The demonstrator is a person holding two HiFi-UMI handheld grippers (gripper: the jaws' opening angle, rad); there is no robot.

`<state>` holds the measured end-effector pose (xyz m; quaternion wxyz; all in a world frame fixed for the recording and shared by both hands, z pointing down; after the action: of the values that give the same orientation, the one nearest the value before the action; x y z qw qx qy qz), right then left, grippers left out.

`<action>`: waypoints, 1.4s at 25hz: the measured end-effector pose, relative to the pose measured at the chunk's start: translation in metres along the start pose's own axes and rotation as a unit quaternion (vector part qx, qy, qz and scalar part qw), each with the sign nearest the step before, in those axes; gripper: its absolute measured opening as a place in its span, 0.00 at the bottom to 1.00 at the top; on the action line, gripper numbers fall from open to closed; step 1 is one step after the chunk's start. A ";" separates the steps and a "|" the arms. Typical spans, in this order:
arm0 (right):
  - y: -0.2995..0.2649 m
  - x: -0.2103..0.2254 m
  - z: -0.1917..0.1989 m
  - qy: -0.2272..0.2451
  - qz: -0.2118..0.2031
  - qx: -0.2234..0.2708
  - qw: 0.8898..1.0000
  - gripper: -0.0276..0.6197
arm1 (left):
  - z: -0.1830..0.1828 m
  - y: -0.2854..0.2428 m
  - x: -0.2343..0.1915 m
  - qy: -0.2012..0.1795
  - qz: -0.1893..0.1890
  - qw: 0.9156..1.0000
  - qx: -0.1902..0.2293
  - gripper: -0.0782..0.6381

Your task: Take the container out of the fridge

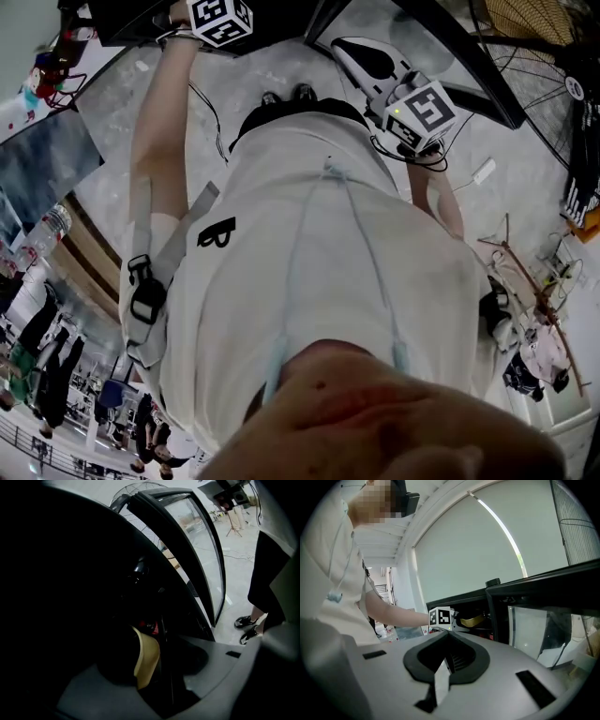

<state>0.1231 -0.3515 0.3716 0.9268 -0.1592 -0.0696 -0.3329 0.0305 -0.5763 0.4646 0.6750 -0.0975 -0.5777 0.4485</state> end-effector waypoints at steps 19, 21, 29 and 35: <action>-0.022 -0.004 -0.003 0.000 -0.020 -0.004 1.000 0.07 | 0.001 0.026 0.006 -0.026 0.010 1.000 0.011 0.18; -0.023 -0.003 -0.002 -0.002 -0.019 -0.005 1.000 0.07 | -0.001 0.031 0.009 -0.028 0.013 0.999 0.014 0.18; -0.034 -0.009 -0.003 -0.002 -0.037 -0.005 0.999 0.07 | 0.011 0.053 0.039 -0.027 0.018 0.999 0.009 0.18; -0.040 -0.011 -0.001 -0.002 -0.048 -0.009 0.999 0.07 | 0.009 0.072 0.059 -0.002 0.031 0.999 0.018 0.18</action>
<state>0.0887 -0.3746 0.3777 0.9082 -0.1646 -0.0759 -0.3774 -0.0173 -0.4959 0.4614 0.6613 -0.1020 -0.5678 0.4796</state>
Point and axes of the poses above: the fingertips, and each gripper's own axes: y backward along the fingers, x to its right, z out of its underside, the point moved 3 cm from there along y, backward along the fingers, and after that the axes turned 1 degree about z, right-handed, at the moved point
